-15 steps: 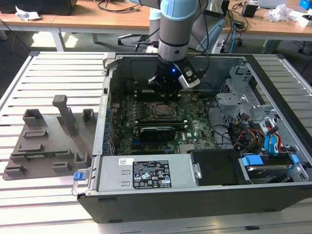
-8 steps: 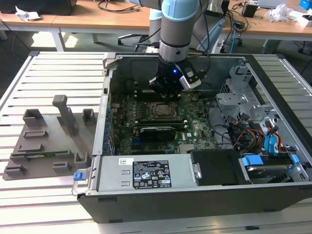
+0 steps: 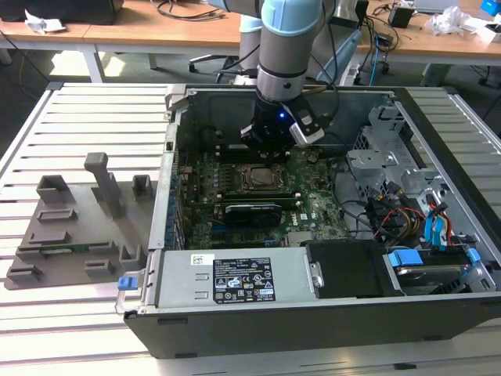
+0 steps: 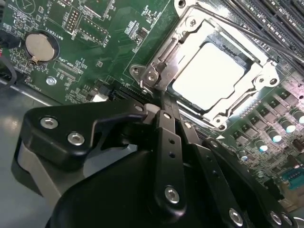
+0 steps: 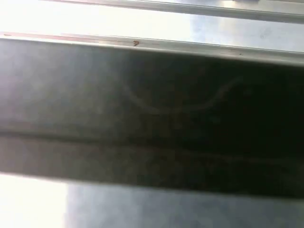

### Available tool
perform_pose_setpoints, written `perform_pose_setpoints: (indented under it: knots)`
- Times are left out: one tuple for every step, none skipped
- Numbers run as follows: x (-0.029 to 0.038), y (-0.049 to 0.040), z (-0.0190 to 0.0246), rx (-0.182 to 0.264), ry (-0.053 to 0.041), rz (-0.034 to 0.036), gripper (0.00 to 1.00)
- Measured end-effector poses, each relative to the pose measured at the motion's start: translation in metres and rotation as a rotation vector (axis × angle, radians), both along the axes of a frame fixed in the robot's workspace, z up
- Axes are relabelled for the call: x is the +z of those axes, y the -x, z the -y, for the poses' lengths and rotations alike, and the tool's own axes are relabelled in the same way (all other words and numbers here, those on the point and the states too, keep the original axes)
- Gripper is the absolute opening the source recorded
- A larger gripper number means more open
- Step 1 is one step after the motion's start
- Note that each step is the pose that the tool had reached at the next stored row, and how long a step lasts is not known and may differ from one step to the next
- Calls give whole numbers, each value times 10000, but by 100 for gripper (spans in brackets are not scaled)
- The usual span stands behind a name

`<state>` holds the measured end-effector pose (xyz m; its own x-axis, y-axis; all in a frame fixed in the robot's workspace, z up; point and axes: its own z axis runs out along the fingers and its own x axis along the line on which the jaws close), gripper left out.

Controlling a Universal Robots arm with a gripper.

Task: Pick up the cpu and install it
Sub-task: 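Install the first cpu locking lever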

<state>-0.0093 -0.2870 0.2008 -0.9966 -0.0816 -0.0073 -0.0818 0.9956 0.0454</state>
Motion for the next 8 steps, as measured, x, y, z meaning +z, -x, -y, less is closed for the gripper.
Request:
perform_pose_setpoints:
  knots:
    - [-3,-6,-3,1,-31,5,11]
    - [-5,-10,-4,1,-90,5,11]
    - [-5,-10,-3,0,-159,2,11]
    - [-5,-10,-4,0,-190,1,11]
    - [-5,-10,-4,-2,-208,1,11]
    - [-4,-10,-4,-1,-210,3,11]
    - [-1,-11,-4,6,-201,4,11]
    - [14,-12,-4,13,-168,7,11]
